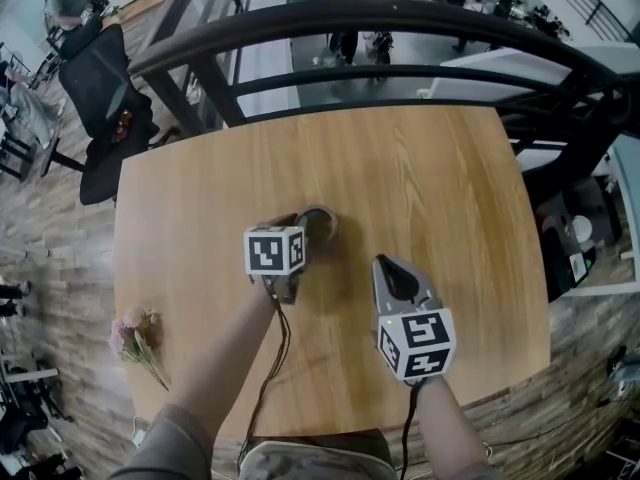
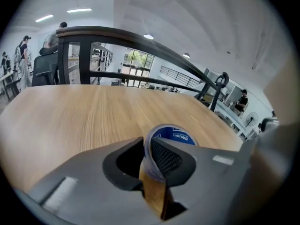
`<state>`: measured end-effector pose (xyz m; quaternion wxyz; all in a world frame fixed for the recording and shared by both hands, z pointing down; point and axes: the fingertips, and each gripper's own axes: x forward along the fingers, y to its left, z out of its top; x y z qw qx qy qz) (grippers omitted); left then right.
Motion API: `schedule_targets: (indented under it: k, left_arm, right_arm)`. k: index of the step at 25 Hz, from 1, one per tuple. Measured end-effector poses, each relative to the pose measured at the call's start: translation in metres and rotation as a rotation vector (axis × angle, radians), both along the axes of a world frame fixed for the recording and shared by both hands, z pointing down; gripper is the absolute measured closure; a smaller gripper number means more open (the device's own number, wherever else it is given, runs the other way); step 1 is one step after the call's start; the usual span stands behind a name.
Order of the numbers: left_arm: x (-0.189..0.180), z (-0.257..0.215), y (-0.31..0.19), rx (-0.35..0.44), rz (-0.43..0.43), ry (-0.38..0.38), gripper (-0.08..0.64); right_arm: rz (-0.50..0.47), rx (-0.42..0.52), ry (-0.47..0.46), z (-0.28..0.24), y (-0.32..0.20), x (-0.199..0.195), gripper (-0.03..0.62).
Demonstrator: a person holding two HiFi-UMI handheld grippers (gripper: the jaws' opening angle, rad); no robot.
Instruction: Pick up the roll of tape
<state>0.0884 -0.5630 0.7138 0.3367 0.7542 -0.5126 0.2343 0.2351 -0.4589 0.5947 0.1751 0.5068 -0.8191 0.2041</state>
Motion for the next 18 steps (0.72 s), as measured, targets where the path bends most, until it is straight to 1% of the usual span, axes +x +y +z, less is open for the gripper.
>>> schedule_targets:
  k: [3, 5, 9, 14, 18]
  left_arm:
    - [-0.004, -0.005, 0.011, 0.011, 0.012, -0.01, 0.509]
    - [-0.008, -0.02, 0.017, 0.041, 0.009, 0.009, 0.509]
    - [-0.011, -0.072, 0.03, 0.141, 0.018, 0.068, 0.509]
    - [-0.018, -0.144, 0.053, 0.283, 0.055, 0.064, 0.509]
    - [-0.033, -0.195, 0.077, 0.363, 0.08, 0.062, 0.509]
  right_arm:
    - [-0.006, 0.006, 0.003, -0.005, 0.002, -0.002, 0.577]
    - [-0.011, 0.014, 0.002, -0.014, 0.004, -0.004, 0.577]
    - [-0.011, 0.051, -0.006, -0.044, 0.012, -0.008, 0.577]
    - [-0.016, 0.117, -0.018, -0.093, 0.025, -0.016, 0.577]
    - [-0.016, 0.17, -0.026, -0.135, 0.04, -0.027, 0.577]
